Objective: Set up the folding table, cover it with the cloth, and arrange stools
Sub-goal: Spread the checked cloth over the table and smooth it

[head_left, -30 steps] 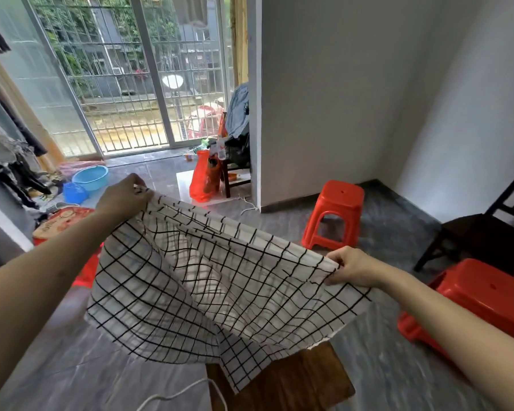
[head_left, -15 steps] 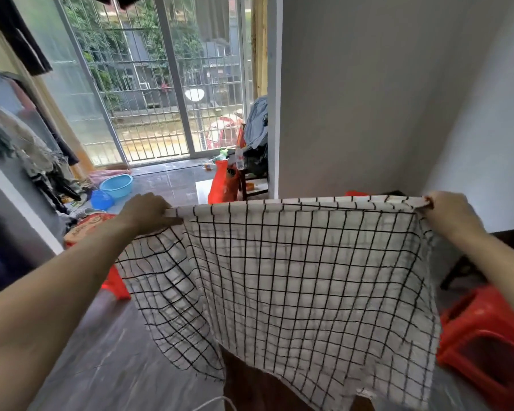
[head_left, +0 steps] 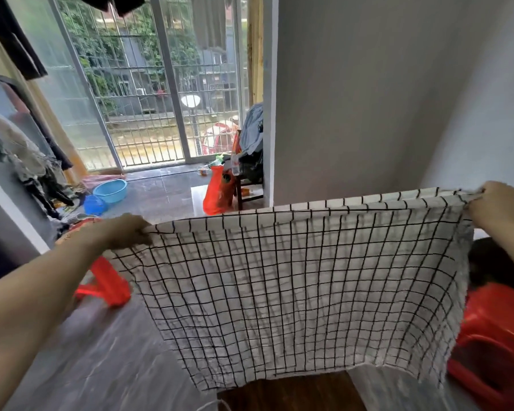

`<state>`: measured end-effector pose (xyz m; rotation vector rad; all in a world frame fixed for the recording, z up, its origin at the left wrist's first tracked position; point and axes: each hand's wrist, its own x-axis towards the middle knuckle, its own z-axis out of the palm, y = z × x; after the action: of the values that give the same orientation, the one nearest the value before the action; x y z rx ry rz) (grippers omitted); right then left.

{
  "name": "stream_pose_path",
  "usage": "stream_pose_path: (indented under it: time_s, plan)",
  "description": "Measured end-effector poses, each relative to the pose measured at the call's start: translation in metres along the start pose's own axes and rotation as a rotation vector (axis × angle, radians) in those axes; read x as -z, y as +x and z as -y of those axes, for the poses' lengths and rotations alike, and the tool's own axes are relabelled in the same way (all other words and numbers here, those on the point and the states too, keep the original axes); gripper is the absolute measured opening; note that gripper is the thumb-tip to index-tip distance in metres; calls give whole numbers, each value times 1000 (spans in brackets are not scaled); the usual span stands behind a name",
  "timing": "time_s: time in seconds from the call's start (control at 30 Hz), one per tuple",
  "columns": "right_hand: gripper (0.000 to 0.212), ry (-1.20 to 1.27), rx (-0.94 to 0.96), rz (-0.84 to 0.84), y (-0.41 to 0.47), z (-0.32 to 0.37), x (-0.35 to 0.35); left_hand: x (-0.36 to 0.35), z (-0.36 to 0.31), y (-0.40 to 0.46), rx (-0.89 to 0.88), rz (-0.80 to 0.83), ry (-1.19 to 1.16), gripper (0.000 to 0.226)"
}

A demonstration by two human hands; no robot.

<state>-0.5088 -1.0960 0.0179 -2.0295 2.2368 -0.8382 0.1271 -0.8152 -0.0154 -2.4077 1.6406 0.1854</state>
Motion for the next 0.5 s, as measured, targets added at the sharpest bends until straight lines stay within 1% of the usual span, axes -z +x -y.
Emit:
stream_pose_path:
  time_s: [0.07,0.17,0.2,0.27,0.3,0.33,0.37,0.4,0.5]
  plan:
    - [6,-46,9,27,-2,-10,-1,-2,3,-3,5,-59,-120,22]
    - [5,-106,-24,93,-5,-19,-6,-8,2,-3,64,-81,-135,34]
    - [6,-109,-28,116,-5,-21,-8,-9,1,-3,81,-143,-140,34]
    - [4,-98,-29,131,-5,-28,-11,-5,-1,-1,91,-388,-228,30]
    - [4,-88,-36,121,-6,-33,-12,1,-3,1,73,-507,-287,30]
    - [5,-81,-57,107,-6,-39,-14,9,-6,2,38,-579,-317,29]
    - [7,-80,-98,93,-7,-45,-14,15,-7,3,-13,-591,-319,28]
    - [8,-90,-126,87,-6,-51,-16,20,-6,2,-70,-547,-281,29]
    - [8,-72,-97,137,-3,-68,-23,20,9,-7,-167,-315,68,40]
